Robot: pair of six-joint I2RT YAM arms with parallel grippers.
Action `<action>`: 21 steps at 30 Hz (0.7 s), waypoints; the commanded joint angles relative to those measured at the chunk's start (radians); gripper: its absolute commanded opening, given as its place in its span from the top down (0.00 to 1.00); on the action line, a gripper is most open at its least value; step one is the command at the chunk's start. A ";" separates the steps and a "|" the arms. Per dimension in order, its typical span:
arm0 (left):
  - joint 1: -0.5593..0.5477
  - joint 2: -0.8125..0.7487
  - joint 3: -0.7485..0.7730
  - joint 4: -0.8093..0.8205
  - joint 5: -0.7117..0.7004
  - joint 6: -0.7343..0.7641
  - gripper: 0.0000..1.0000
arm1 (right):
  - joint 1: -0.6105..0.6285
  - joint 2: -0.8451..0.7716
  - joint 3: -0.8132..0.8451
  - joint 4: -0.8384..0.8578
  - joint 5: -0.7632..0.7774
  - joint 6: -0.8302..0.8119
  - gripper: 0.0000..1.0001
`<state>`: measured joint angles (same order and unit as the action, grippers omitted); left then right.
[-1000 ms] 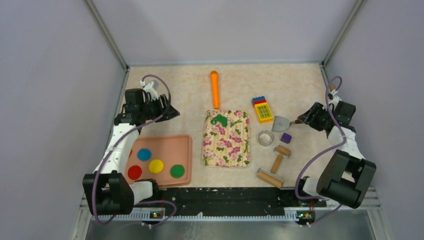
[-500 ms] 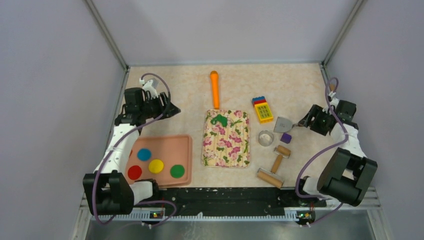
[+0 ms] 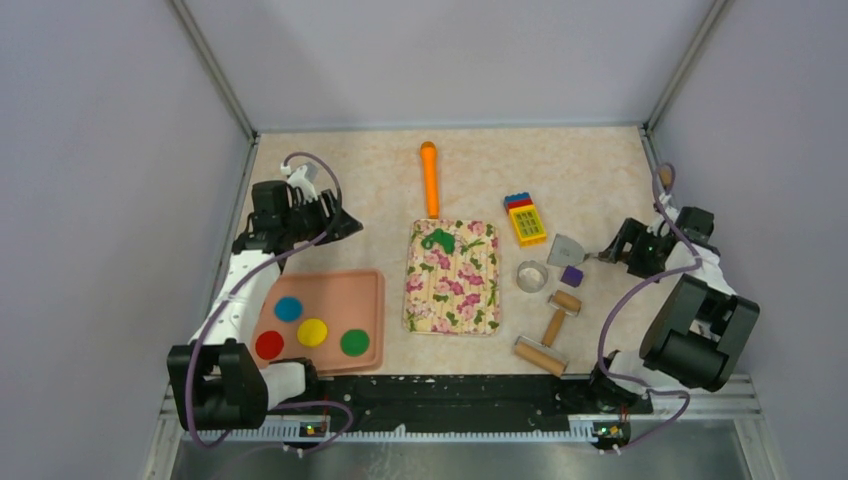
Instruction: Roll out the dumpling wrappers from the dough
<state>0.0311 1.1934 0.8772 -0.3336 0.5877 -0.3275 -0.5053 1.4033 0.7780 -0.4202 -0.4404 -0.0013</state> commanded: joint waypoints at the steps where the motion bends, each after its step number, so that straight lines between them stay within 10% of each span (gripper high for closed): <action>1: -0.002 -0.014 0.002 0.046 0.021 -0.012 0.45 | -0.025 0.030 0.071 -0.051 0.066 -0.059 0.20; 16: -0.005 0.119 0.238 -0.059 -0.105 0.190 0.37 | -0.025 -0.189 0.244 -0.194 0.220 -0.169 0.07; 19: -0.005 0.129 0.324 -0.079 -0.153 0.251 0.27 | -0.025 -0.207 0.357 -0.251 0.237 -0.169 0.07; 21: -0.005 0.134 0.370 -0.093 -0.172 0.290 0.02 | -0.025 -0.217 0.423 -0.262 0.234 -0.157 0.07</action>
<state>0.0307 1.3315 1.1355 -0.4114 0.4770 -0.1539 -0.5201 1.2366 1.0599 -0.6418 -0.2245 -0.1471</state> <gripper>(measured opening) 0.883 0.928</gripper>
